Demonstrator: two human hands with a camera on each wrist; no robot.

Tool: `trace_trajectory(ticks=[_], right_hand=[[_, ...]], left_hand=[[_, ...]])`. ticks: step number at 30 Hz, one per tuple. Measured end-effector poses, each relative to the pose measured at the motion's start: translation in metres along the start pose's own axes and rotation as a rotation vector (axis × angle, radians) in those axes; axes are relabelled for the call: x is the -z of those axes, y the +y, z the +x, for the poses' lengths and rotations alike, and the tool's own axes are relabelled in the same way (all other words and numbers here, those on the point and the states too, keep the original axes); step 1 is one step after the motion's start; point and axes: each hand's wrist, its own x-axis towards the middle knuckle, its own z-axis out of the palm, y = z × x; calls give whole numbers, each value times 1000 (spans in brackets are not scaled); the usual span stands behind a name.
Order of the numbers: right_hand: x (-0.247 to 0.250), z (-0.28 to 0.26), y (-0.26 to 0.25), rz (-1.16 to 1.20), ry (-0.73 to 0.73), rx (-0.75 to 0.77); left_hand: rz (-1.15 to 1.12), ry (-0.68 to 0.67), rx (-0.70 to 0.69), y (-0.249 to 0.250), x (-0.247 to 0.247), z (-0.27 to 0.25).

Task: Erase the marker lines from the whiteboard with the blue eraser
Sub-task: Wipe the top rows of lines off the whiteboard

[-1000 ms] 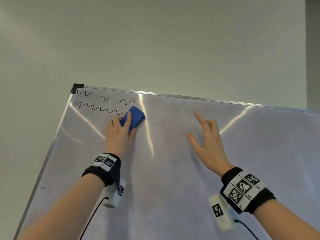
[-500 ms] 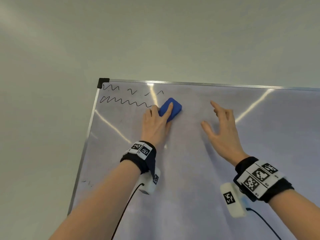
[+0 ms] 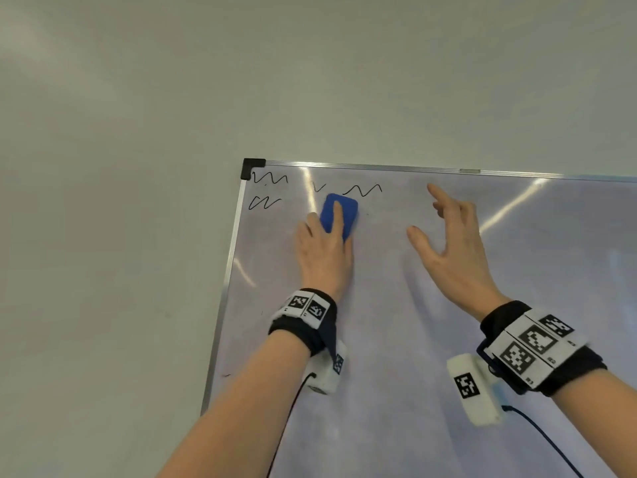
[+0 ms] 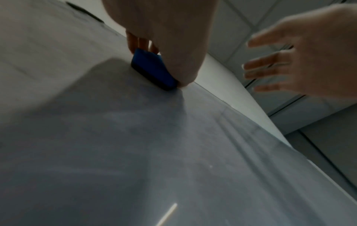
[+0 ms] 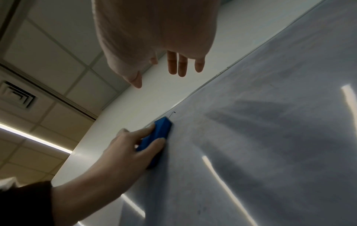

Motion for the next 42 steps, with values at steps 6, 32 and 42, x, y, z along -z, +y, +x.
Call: trace_trajectory(ticks=[6, 32, 42], right_hand=[[-16, 14, -21, -11, 56, -8], [-72, 10, -23, 100, -30, 6], [-69, 6, -8, 89, -11, -10]], left_hand=[[39, 7, -290, 7, 1, 5], [87, -13, 119, -122, 24, 31], [139, -23, 112, -119, 23, 75]])
